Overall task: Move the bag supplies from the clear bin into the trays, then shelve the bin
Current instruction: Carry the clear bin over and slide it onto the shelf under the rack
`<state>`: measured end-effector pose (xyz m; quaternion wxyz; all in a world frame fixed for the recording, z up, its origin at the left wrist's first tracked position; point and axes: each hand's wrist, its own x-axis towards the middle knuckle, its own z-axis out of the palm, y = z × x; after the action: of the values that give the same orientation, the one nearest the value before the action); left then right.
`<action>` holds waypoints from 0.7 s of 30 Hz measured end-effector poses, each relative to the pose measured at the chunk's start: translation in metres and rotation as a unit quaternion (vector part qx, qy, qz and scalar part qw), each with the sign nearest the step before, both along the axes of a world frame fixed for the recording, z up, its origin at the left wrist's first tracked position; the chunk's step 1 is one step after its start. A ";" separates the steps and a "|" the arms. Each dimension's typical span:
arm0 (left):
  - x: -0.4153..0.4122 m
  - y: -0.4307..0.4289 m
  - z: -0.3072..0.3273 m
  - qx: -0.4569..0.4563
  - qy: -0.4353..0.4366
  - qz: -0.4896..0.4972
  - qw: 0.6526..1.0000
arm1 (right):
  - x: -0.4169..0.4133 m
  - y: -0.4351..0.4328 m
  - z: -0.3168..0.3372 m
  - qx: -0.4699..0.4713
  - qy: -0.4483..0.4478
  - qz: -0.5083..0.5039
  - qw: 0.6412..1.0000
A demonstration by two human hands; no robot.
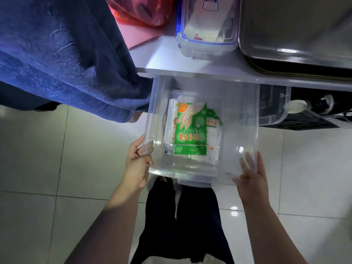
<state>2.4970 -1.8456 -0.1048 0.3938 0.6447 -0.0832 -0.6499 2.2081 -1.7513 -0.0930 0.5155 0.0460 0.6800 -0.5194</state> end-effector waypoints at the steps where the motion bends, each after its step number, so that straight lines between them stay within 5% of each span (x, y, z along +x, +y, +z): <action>1: 0.000 0.010 0.004 0.004 -0.002 0.000 1.000 | 0.000 0.010 0.005 0.006 -0.001 -0.001 1.000; 9: -0.008 0.022 0.014 0.011 0.004 -0.028 1.000 | -0.006 0.027 0.023 -0.020 -0.006 -0.042 0.999; 21: -0.012 -0.055 -0.046 -0.008 -0.014 -0.021 1.000 | -0.004 -0.083 -0.041 -0.041 0.037 -0.016 0.998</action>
<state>2.4854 -1.9011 -0.1511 0.3844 0.6483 -0.1074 -0.6484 2.2040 -1.8339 -0.1345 0.4833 0.0166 0.6756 -0.5565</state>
